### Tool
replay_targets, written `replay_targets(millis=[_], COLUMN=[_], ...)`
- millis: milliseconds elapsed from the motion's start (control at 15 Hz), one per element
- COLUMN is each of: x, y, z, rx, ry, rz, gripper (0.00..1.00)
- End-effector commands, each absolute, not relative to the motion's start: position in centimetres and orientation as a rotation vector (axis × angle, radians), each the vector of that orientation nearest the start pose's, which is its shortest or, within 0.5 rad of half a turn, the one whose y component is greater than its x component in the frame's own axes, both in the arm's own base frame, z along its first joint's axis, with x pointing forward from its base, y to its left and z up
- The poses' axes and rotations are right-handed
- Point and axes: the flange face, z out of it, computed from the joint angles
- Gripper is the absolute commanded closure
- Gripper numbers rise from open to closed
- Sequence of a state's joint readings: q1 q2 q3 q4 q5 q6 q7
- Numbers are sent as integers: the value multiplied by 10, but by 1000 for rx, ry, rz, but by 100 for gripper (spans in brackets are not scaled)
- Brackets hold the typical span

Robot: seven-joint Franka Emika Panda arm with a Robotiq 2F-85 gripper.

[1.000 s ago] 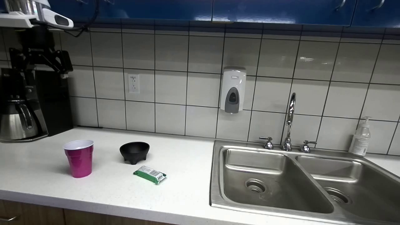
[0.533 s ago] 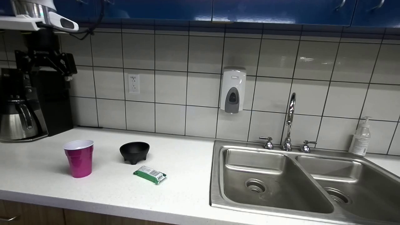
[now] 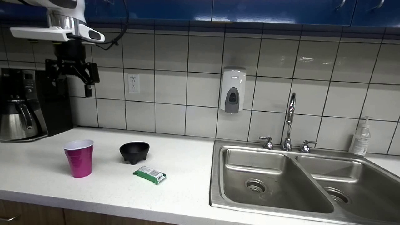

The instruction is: Put the candy bar into the black bowl

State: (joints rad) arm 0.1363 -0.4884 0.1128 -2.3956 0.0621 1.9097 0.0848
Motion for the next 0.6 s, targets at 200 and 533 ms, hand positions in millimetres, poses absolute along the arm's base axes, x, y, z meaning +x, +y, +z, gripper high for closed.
replay_targets(millis=[200, 533], x=[402, 406], y=[62, 37], z=[468, 442], rx=[-3190, -3201], ry=[-185, -232], rz=[36, 48], gripper=[0, 0])
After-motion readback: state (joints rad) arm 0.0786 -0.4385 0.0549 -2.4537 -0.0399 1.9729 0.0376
